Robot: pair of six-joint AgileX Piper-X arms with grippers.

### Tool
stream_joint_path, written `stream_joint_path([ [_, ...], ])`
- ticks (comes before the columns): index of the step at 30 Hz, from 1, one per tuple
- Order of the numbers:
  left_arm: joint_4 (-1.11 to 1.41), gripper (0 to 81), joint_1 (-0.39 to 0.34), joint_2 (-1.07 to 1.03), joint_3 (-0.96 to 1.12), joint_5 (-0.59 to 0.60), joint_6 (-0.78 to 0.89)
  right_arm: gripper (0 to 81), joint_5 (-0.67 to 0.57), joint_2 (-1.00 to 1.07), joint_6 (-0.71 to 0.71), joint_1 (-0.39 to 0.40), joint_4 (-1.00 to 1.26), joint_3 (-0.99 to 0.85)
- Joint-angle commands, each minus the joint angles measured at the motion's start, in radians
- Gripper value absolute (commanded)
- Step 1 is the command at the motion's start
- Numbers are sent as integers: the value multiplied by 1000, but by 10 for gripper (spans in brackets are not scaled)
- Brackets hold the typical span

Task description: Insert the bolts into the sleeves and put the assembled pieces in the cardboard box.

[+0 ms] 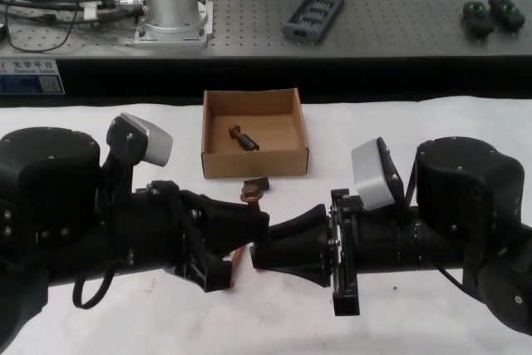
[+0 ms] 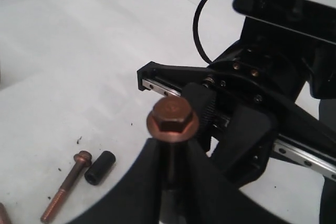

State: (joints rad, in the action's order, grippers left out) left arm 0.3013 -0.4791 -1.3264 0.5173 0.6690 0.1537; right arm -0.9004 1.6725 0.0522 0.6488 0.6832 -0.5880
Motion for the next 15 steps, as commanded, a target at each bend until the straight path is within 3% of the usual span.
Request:
stream_joint_path([
  [1, 36, 81, -1, 1, -8, 18, -35, 49, 31, -10, 23, -8, 49, -8],
  [3, 70, 216, -1, 1, -8, 18, -35, 49, 31, -10, 23, -8, 49, -8],
  [6, 89, 510, 1, 6, -8, -32, -29, 49, 6, -10, 23, -8, 49, -8],
  [7, 89, 540, 7, 9, -8, -56, -29, 49, -3, -10, 23, -8, 49, -8],
  [15, 54, 536, 35, 80, -6, -64, -62, 49, 71, -10, 47, -8, 42, -24],
])
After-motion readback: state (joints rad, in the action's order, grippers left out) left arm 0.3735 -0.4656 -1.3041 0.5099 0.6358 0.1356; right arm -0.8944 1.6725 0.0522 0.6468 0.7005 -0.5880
